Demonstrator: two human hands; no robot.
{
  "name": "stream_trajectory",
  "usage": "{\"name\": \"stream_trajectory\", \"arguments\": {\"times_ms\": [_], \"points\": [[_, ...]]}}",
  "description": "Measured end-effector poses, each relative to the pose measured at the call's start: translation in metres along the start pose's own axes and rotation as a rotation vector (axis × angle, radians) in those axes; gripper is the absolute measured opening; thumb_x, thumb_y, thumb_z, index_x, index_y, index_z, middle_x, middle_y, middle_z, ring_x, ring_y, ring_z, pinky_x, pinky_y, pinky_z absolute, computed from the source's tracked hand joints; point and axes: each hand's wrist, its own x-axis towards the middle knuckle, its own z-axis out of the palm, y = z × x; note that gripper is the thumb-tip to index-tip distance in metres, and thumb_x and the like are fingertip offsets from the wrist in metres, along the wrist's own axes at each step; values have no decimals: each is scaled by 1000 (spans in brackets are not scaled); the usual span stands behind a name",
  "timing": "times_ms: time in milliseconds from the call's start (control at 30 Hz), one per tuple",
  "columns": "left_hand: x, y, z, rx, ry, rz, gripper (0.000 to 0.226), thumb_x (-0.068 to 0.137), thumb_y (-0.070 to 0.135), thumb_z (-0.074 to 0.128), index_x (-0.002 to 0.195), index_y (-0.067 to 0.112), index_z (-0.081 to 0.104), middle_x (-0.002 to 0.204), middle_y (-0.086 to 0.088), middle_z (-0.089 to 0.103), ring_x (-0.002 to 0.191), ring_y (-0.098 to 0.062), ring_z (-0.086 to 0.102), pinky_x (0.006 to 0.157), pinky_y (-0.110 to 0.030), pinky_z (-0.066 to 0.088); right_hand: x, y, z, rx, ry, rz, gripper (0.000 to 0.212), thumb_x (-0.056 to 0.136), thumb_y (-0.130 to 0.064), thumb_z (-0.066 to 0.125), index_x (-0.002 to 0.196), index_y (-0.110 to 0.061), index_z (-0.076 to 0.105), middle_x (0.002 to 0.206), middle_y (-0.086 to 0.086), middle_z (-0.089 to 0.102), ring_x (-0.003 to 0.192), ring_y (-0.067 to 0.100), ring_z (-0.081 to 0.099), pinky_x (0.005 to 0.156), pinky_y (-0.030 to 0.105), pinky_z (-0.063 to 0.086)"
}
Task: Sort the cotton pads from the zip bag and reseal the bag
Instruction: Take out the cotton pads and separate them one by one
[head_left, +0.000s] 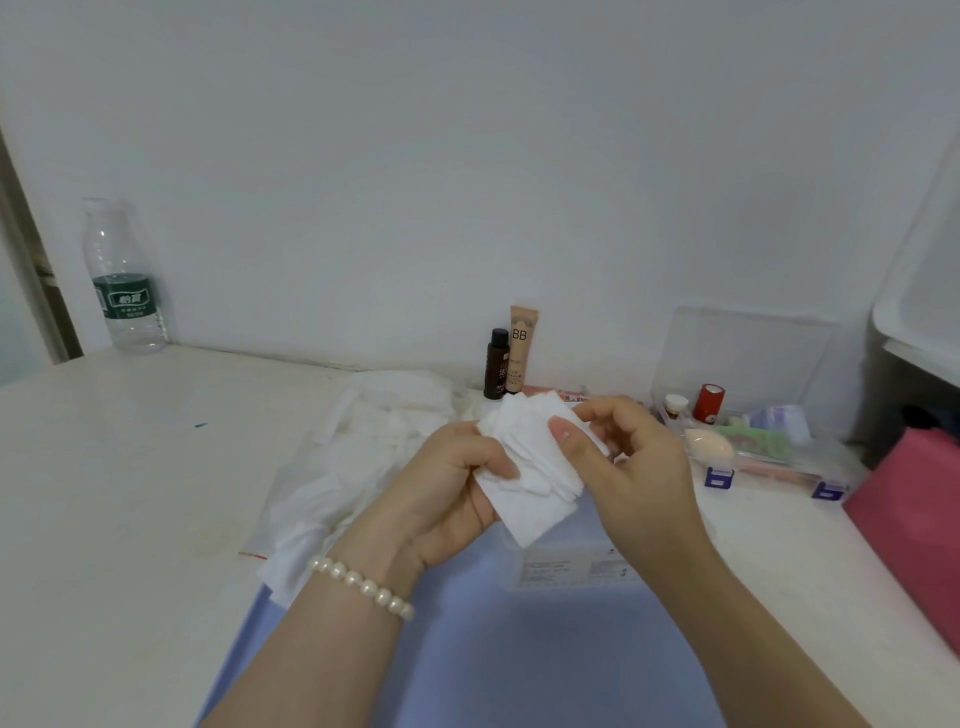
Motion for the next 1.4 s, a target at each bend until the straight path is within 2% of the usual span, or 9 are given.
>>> {"name": "stream_trajectory", "arguments": {"times_ms": [167, 400, 500, 700, 800, 867, 1000, 1267, 1400], "points": [[1, 1, -2, 64, 34, 26, 51, 69, 0, 50, 119, -7, 59, 122, -28, 59, 112, -39, 57, 99, -46, 44, 2, -3, -4, -75, -75, -84, 30, 74, -19, 75, 83, -42, 58, 85, -8, 57, 76, 4, 50, 63, 9, 39], [0, -2, -1, 123, 28, 47, 25, 70, -9, 66, 93, 0, 70, 91, -16, 72, 78, -24, 71, 68, -31, 59, 5, -4, -18, -136, -263, -116, 49, 68, -26, 68, 112, -44, 55, 113, -14, 50, 106, -4, 49, 84, 7, 39], [1, -3, 0, 155, 20, 56, 29, 63, -9, 70, 90, 1, 71, 87, -14, 72, 75, -22, 70, 68, -30, 58, 7, -7, -23, -157, -313, -133, 39, 71, -12, 77, 98, -37, 64, 116, -15, 49, 110, -9, 45, 88, 0, 32], [4, -5, 1, 68, 79, 76, 18, 81, 0, 56, 96, 1, 66, 89, -12, 73, 76, -19, 71, 73, -30, 58, 15, -8, -31, 129, -233, -31, 20, 58, -11, 74, 58, -27, 62, 98, -15, 66, 94, -2, 60, 79, 11, 45], [5, -6, 3, 8, 110, 105, 20, 92, 6, 49, 107, 4, 62, 99, -13, 72, 83, -23, 69, 76, -38, 56, 22, -10, -39, 576, -45, 178, 25, 56, 4, 70, 61, -20, 65, 68, -7, 69, 66, 8, 65, 63, 25, 51], [6, -8, 5, -11, 108, 129, 23, 93, 10, 48, 111, 7, 61, 103, -14, 71, 87, -25, 69, 79, -43, 55, 22, -14, -38, 748, -104, 308, 30, 50, -5, 72, 79, -7, 65, 74, 4, 72, 70, 16, 70, 59, 29, 55], [6, -16, 12, 7, 56, 124, 24, 93, 8, 47, 111, 10, 63, 102, -12, 71, 85, -21, 69, 75, -36, 57, 12, -16, -21, 577, -262, 430, 39, 59, -11, 69, 96, 1, 66, 89, 14, 73, 81, 24, 71, 63, 31, 59], [8, -23, 21, -169, 9, 52, 51, 89, 36, 43, 129, 5, 53, 127, -21, 59, 121, -34, 54, 105, -48, 39, 6, -14, -8, 449, -51, 382, 11, 74, -2, 69, 82, -10, 69, 75, 6, 74, 71, 19, 71, 57, 31, 59], [8, -26, 26, -259, 12, 28, 50, 93, 38, 37, 125, 5, 56, 126, -19, 59, 109, -29, 57, 85, -35, 48, 5, -17, -7, 374, 11, 333, 15, 74, -3, 71, 74, -17, 67, 66, 1, 72, 61, 14, 69, 47, 27, 55]]}}
